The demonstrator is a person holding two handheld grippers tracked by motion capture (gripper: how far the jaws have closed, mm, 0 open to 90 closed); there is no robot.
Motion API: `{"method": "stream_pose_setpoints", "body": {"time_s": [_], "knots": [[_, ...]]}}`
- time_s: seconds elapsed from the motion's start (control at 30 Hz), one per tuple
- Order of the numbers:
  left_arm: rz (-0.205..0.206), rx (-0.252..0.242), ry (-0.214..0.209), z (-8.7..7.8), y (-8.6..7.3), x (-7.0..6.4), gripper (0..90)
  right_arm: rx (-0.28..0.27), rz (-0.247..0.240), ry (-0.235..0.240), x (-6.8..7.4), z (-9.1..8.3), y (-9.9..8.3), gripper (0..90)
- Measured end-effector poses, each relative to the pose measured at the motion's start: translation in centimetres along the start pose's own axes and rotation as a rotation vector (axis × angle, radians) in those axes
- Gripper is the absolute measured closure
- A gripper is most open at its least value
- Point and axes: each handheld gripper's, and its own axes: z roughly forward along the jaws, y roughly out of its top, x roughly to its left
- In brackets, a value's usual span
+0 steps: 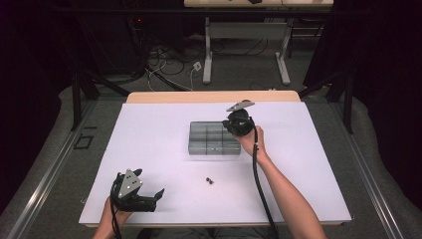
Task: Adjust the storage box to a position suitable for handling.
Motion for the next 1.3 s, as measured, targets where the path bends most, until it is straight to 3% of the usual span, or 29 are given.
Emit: {"method": "stream_pose_setpoints", "body": {"time_s": [0.23,0.77,1.0,1.03,1.13,1.3], "knots": [[0.003,0.000,0.000,0.0,0.0,0.0,0.2,0.026,0.010,-0.016,-0.2,2.0,1.5,90.0],[0.002,-0.002,-0.004,0.0,0.0,0.0,0.2,0.098,0.028,-0.056,-0.9,5.5,2.9,90.0],[0.003,-0.002,-0.005,0.0,0.0,0.0,0.2,0.132,0.044,-0.060,-1.1,6.8,2.9,90.0],[0.002,-0.001,-0.005,0.0,0.0,0.0,0.2,0.165,0.034,-0.073,-1.0,7.1,2.8,90.0],[0.006,0.000,-0.005,0.0,0.0,0.0,0.2,0.151,0.057,-0.064,-1.1,7.4,2.6,90.0],[0.004,0.002,-0.008,0.0,0.0,-0.1,0.2,0.186,0.028,-0.096,-1.0,8.1,2.7,90.0]]}}
